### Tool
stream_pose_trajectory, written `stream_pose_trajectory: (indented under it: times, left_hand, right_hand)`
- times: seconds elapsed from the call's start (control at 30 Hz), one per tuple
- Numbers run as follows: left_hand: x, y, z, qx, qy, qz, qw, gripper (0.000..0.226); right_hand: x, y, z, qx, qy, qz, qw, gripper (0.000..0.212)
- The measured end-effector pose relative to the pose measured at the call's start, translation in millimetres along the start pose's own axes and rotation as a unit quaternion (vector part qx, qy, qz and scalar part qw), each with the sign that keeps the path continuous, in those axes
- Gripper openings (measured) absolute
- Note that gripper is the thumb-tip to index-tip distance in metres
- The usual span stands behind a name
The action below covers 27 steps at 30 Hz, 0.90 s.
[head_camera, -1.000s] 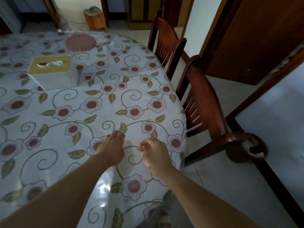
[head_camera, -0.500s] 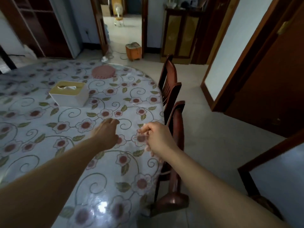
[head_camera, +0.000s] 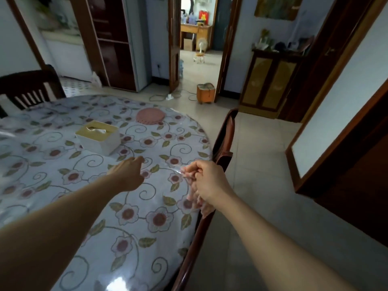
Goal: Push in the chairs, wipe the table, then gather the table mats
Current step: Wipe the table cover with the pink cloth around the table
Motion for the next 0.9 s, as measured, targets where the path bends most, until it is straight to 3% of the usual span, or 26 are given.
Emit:
stream_pose_trajectory:
  times: [0.4, 0.6, 0.7, 0.9]
  left_hand:
    - [13.9, -76.0, 126.0, -0.063, 0.008, 0.002, 0.998, 0.055]
    - [14.3, -49.7, 150.0, -0.2, -0.007, -0.009, 0.98, 0.053]
    - [22.9, -41.5, 143.4, -0.282, -0.006, -0.009, 0.959, 0.052]
    - [53.7, -53.7, 140.9, -0.38, -0.02, -0.057, 0.923, 0.049]
  right_hand:
    - [-71.9, -27.2, 174.1, -0.049, 0.052, -0.065, 0.995, 0.037]
    - [-61.5, -32.2, 270.5, -0.114, 0.13, -0.098, 0.98, 0.045]
    - [-41.1, -47.8, 310.9, -0.116, 0.213, -0.081, 0.967, 0.045]
    - [-6.0, -54.8, 363.4, -0.137, 0.306, -0.03, 0.942, 0.032]
Point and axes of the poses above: each hand's wrist, its own z-axis towards the middle knuckle, its own x-axis out of the palm, y = z × x, the point moved 5 cm from there along z, towards the middle knuckle, and after that the axes turned 4 degrees about -y, right-handed, at the moved point
